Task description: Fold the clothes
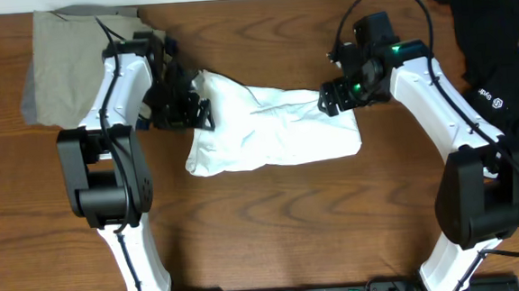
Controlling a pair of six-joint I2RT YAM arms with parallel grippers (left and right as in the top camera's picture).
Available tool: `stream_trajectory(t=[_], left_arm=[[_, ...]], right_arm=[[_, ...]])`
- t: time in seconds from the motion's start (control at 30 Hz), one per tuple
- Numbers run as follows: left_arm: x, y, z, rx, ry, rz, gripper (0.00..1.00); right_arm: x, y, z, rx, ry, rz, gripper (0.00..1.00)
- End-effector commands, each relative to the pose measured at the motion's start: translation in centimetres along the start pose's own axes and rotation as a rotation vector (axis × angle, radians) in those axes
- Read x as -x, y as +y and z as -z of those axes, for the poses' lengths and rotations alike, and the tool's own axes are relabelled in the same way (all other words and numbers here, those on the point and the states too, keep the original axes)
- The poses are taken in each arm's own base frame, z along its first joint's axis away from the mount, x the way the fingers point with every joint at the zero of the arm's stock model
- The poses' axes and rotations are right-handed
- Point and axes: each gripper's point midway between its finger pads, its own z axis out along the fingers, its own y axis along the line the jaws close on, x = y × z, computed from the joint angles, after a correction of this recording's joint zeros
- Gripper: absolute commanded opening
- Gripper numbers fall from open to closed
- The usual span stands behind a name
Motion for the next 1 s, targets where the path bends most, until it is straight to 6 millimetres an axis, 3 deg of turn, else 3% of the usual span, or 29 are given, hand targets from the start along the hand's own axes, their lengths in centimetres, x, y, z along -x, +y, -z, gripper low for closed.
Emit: stream_trajectory(t=[0.0,0.27,0.57,0.73,0.83,0.9,0.93,0.97], left_arm=[[-0.7,0.2,-1.7,-0.031,0.022,-0.067,0.87],[-0.5,0.9,-4.0,-0.029,-0.02,-0.089,0.9],[0.3,-1.6,-5.3,-0.16,-0.082,-0.117,0.9],[0.0,-2.2,-5.8,-0.166,-0.065,-0.113,0.63],[0.0,-3.0,-6.1,-0.167,-0.052,-0.116,0.36],[0.0,-3.5,-6.4,-0.167,-0.045,-0.128,0.12],[0.0,-3.6,-6.4,-0.167,-0.043,-0.123,0.06],[0.0,-3.6,-6.4,-0.166,-0.041,-0.104,0.06]], right_arm=[[0.9,-0.4,1.4,-0.016,-0.04,0.016,0.88],[0.9,-0.5,1.4,-0.023,-0.038,0.022,0.89],[0.9,-0.5,1.4,-0.023,-0.038,0.022,0.89],[0.9,-0.5,1.4,-0.023,-0.038,0.022,0.89],[0.9,-0.5,1.4,-0.023,-0.038,0.022,0.89],[0.9,-0.5,1.4,-0.024,-0.038,0.022,0.88],[0.9,-0.5,1.4,-0.023,-0.037,0.02,0.86],[0.8,-0.5,1.4,-0.023,-0.036,0.009,0.84]])
